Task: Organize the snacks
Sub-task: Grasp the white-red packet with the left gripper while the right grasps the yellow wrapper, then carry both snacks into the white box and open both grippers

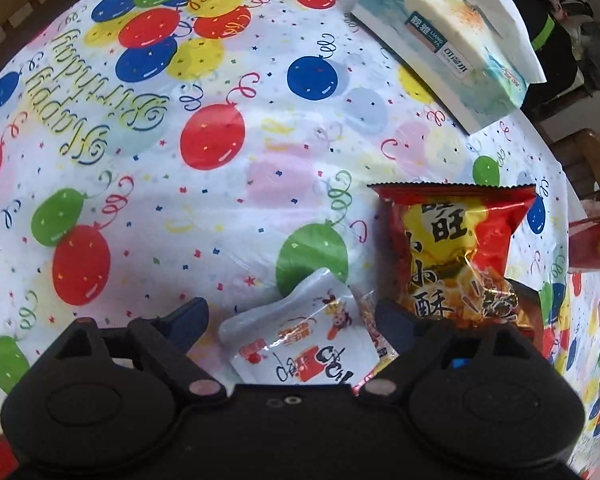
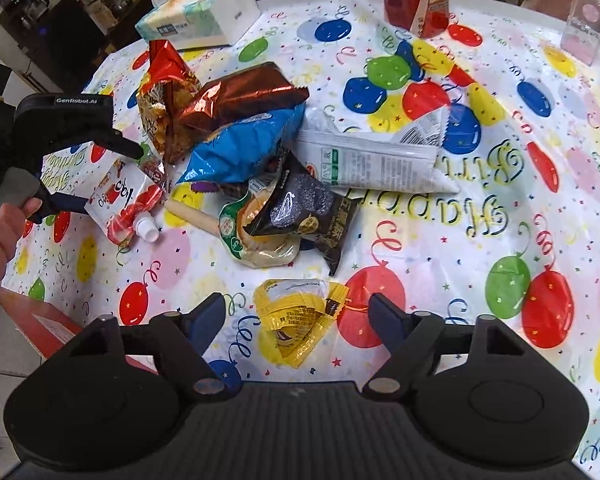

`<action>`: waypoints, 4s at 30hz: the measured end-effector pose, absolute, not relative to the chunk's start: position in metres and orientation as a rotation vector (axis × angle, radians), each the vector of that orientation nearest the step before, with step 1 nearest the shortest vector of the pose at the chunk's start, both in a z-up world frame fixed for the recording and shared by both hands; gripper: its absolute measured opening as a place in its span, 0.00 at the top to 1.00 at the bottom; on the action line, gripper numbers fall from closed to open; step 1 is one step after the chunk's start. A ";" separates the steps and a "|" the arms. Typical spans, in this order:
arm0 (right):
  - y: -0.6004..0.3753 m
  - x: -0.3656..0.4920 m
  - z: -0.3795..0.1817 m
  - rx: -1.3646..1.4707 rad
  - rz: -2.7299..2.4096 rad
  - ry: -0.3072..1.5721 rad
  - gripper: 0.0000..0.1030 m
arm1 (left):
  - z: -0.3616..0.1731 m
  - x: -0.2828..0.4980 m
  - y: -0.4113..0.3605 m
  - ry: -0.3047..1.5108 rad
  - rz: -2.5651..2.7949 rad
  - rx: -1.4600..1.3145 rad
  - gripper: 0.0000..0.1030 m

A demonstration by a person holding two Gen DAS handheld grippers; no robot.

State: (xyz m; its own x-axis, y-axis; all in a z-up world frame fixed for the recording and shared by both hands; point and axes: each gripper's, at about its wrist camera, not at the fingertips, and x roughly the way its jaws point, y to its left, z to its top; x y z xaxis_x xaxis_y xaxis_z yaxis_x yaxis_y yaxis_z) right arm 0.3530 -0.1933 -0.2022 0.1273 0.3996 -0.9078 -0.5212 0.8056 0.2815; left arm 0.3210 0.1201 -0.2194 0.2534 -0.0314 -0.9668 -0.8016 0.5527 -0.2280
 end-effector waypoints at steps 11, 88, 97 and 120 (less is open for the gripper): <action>-0.186 0.354 -0.217 -0.117 0.688 1.313 0.57 | -0.223 0.314 0.122 1.191 0.639 -0.910 0.24; -0.166 0.132 -0.137 -0.136 0.702 1.258 0.71 | -0.153 0.123 0.014 1.326 -0.066 -0.218 0.34; -0.162 0.125 -0.149 -0.189 0.667 1.257 0.71 | -0.177 0.123 0.005 1.379 -0.058 -0.156 0.34; -0.164 0.121 -0.133 -0.202 0.687 1.193 0.45 | -0.174 0.114 0.001 1.356 -0.076 -0.118 0.27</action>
State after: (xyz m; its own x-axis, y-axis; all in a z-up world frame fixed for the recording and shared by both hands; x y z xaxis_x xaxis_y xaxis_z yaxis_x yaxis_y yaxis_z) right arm 0.1211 -0.1643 -0.1329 0.1959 0.3837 -0.9024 -0.5883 0.7823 0.2049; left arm 0.1143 0.0005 -0.1736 0.2120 -0.1233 -0.9695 -0.0135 0.9916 -0.1290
